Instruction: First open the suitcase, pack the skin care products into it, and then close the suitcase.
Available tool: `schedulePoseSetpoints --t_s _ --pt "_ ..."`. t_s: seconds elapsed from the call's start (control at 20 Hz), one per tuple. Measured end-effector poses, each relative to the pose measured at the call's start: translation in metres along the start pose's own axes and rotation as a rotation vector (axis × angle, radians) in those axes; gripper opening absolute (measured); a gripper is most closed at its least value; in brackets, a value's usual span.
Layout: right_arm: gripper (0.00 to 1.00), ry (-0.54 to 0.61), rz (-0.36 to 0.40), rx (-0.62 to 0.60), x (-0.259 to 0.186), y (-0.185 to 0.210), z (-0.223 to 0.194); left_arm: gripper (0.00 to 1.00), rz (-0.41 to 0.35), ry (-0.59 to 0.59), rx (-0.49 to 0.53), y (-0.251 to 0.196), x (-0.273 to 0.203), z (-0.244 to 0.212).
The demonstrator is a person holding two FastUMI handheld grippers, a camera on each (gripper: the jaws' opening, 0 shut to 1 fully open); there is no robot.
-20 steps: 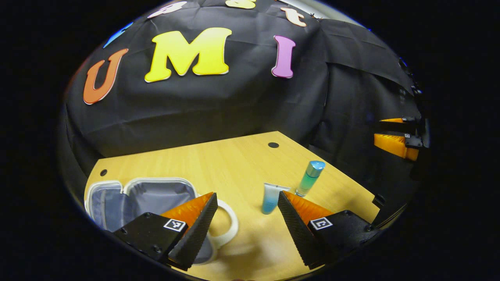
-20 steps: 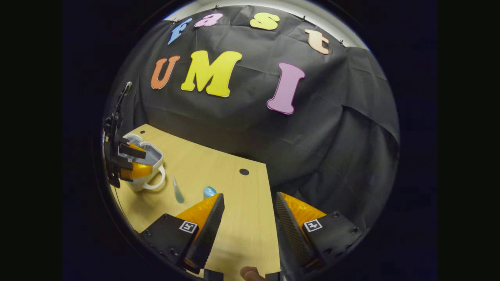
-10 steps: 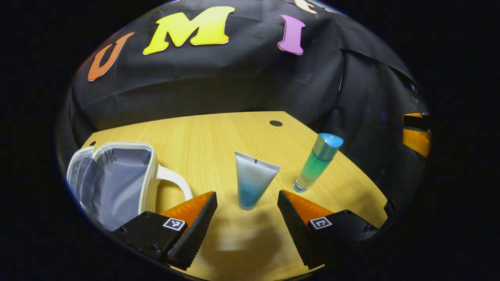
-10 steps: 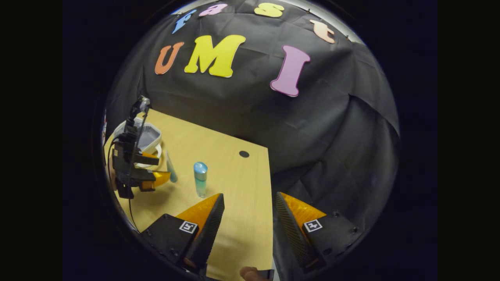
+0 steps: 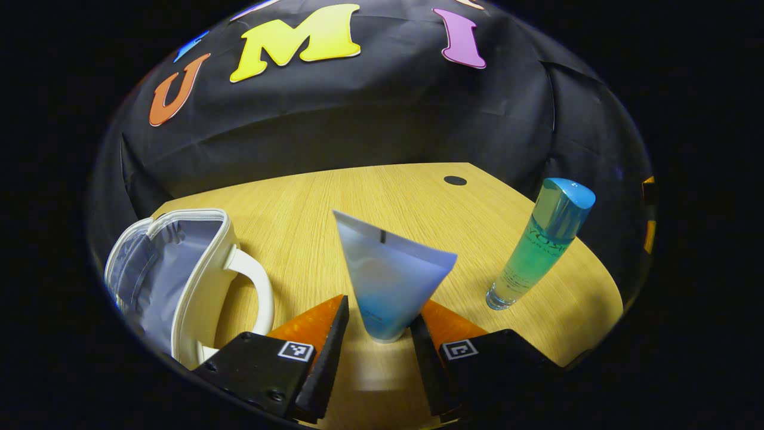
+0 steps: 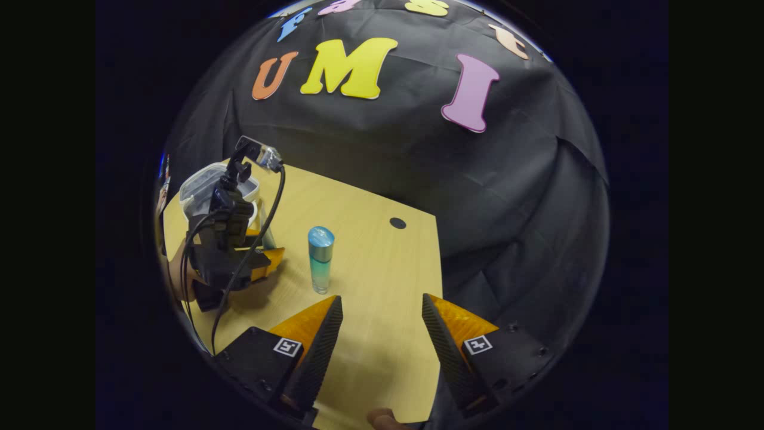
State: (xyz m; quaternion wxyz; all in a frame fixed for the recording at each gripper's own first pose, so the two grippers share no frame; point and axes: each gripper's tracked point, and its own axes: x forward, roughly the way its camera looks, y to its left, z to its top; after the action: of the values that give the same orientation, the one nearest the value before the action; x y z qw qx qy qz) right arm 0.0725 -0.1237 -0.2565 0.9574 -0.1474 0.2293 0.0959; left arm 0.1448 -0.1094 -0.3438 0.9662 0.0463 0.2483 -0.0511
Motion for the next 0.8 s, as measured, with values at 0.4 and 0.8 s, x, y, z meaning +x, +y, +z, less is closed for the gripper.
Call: schedulePoseSetpoints --t_s 0.4,0.8 --pt "0.8 -0.017 0.162 0.043 0.054 0.053 0.01 0.46 0.012 -0.001 -0.051 0.008 -0.003 0.003" --pt "0.8 0.024 0.219 0.095 0.116 0.101 0.012 0.41 0.022 -0.008 -0.088 0.032 -0.051 0.033"
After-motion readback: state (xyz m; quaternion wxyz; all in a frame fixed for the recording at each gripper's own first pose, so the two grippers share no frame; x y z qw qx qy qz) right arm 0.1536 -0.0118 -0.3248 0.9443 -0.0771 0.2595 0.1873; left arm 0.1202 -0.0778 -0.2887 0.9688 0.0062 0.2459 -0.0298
